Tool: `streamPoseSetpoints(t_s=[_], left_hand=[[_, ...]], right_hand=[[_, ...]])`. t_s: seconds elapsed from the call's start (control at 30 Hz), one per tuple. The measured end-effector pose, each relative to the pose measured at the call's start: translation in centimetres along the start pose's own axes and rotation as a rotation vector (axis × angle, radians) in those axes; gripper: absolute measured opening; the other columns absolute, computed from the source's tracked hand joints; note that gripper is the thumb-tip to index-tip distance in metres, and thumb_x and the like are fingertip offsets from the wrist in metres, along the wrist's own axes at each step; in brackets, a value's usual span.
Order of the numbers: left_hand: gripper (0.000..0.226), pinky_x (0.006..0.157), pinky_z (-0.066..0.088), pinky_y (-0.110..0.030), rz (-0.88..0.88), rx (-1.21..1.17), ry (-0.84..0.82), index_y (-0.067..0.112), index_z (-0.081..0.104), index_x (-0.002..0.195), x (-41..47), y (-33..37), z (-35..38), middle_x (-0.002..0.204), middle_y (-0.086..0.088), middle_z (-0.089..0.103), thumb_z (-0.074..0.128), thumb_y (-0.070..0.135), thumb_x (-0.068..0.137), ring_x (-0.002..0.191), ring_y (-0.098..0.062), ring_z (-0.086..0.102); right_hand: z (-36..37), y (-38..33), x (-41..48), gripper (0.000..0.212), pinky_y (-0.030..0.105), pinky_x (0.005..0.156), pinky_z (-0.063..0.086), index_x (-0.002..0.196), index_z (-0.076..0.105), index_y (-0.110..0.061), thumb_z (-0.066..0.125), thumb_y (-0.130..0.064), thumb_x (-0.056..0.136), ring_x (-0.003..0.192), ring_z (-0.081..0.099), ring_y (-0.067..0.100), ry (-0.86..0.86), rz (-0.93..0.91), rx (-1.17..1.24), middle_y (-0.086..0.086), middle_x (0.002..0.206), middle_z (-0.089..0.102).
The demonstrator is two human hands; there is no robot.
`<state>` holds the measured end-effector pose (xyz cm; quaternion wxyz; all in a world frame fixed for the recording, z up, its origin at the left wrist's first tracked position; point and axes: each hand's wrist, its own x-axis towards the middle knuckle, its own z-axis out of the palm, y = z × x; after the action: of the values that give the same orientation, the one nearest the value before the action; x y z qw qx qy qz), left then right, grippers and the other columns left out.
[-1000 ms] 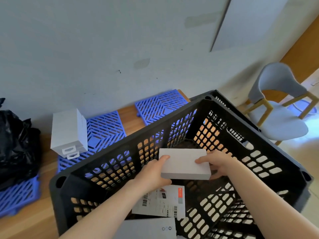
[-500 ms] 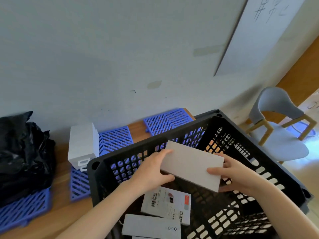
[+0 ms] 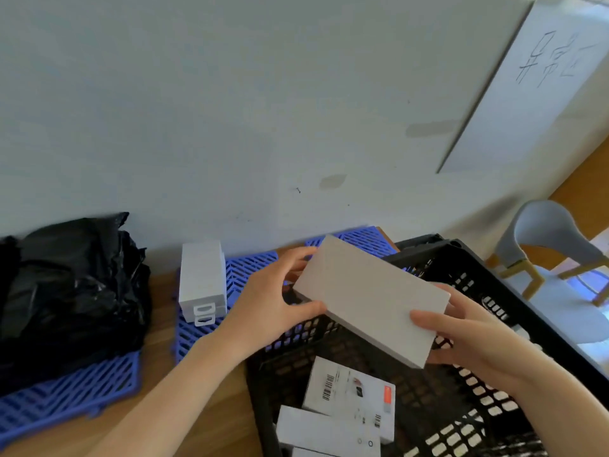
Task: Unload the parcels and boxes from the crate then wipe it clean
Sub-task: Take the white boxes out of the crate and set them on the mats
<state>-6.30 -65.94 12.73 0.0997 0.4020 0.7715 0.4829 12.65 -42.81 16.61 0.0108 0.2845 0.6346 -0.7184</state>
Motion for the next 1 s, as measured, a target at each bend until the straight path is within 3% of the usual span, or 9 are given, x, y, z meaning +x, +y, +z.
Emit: streamPoseSetpoints(t_s=[0.07, 0.23, 0.3, 0.47, 0.57, 0.7, 0.8, 0.9, 1.0], left_hand=[[0.073, 0.084, 0.032, 0.006, -0.012, -0.016, 0.08, 0.043, 0.047, 0.132, 0.2, -0.5, -1.7, 0.107, 0.048, 0.053, 0.084, 0.032, 0.071, 0.105, 0.025, 0.048], [0.061, 0.091, 0.042, -0.016, -0.091, -0.027, 0.341, 0.033, 0.044, 0.137, 0.2, -2.5, -5.0, 0.13, 0.013, 0.049, 0.074, 0.029, 0.083, 0.109, 0.005, 0.051], [0.065, 0.085, 0.039, -0.011, -0.142, -0.039, 0.412, 0.035, 0.038, 0.14, -0.2, -3.4, -5.9, 0.127, 0.01, 0.042, 0.072, 0.032, 0.085, 0.105, 0.009, 0.048], [0.078, 0.079, 0.043, -0.003, -0.172, -0.136, 0.377, 0.045, 0.034, 0.137, -1.8, -5.6, -7.6, 0.123, 0.028, 0.038, 0.067, 0.061, 0.068, 0.111, 0.018, 0.043], [0.087, 0.085, 0.043, -0.002, -0.192, -0.164, 0.351, 0.045, 0.036, 0.139, -2.4, -7.8, -8.7, 0.129, 0.036, 0.032, 0.071, 0.066, 0.062, 0.119, 0.018, 0.038], [0.079, 0.098, 0.048, -0.021, -0.242, -0.166, 0.363, 0.051, 0.041, 0.131, -2.7, -11.5, -10.2, 0.136, 0.019, 0.036, 0.086, 0.035, 0.068, 0.127, 0.001, 0.042], [0.074, 0.097, 0.053, -0.032, -0.299, -0.176, 0.371, 0.054, 0.041, 0.124, -2.8, -14.3, -10.6, 0.137, 0.013, 0.039, 0.084, 0.02, 0.073, 0.126, -0.01, 0.047], [0.069, 0.099, 0.052, -0.038, -0.339, -0.19, 0.354, 0.041, 0.046, 0.127, -2.8, -17.3, -10.6, 0.139, 0.01, 0.042, 0.081, 0.011, 0.075, 0.128, -0.013, 0.047], [0.068, 0.104, 0.048, -0.034, -0.353, -0.127, 0.273, 0.041, 0.044, 0.127, -2.4, -20.1, -10.4, 0.144, 0.009, 0.039, 0.077, 0.008, 0.079, 0.134, -0.012, 0.041]], right_hand=[[2.0, -1.0, 0.8, 0.058, 0.045, 0.072, 0.058, 0.119, 0.06, -0.026, 0.08, -0.02, 0.065, 0.1, 0.068, 0.025, -0.006, -0.033, 0.009, 0.005, 0.113, 0.07], [8.7, -3.0, 4.6, 0.059, 0.043, 0.067, 0.058, 0.117, 0.06, -0.022, 0.081, -0.023, 0.062, 0.092, 0.071, 0.023, 0.026, -0.087, 0.053, 0.007, 0.107, 0.071], [11.7, -3.4, 6.5, 0.061, 0.044, 0.067, 0.058, 0.12, 0.058, -0.016, 0.08, -0.023, 0.064, 0.09, 0.071, 0.023, 0.026, -0.101, 0.099, 0.008, 0.106, 0.071], [19.0, -3.6, 11.3, 0.055, 0.047, 0.068, 0.058, 0.123, 0.052, -0.013, 0.079, -0.016, 0.075, 0.097, 0.069, 0.029, 0.005, -0.134, 0.176, 0.013, 0.118, 0.064], [23.0, -3.1, 14.0, 0.06, 0.046, 0.069, 0.06, 0.128, 0.046, -0.026, 0.079, -0.019, 0.078, 0.102, 0.065, 0.028, 0.018, -0.161, 0.09, 0.007, 0.118, 0.059], [26.7, -2.2, 17.4, 0.057, 0.036, 0.07, 0.06, 0.128, 0.044, -0.036, 0.076, -0.03, 0.081, 0.096, 0.064, 0.019, -0.006, -0.201, -0.204, 0.001, 0.114, 0.059], [27.9, -1.5, 20.1, 0.053, 0.018, 0.055, 0.047, 0.119, 0.044, -0.035, 0.076, -0.04, 0.078, 0.075, 0.059, 0.004, -0.017, -0.16, -0.417, -0.008, 0.098, 0.06], [29.0, -0.2, 22.7, 0.052, 0.021, 0.063, 0.047, 0.11, 0.042, -0.027, 0.078, -0.04, 0.075, 0.083, 0.058, 0.004, -0.038, -0.034, -0.536, -0.012, 0.096, 0.056], [29.9, 1.2, 25.0, 0.058, 0.027, 0.064, 0.048, 0.114, 0.039, -0.019, 0.079, -0.037, 0.076, 0.087, 0.058, 0.013, -0.034, 0.089, -0.623, -0.006, 0.097, 0.054]])
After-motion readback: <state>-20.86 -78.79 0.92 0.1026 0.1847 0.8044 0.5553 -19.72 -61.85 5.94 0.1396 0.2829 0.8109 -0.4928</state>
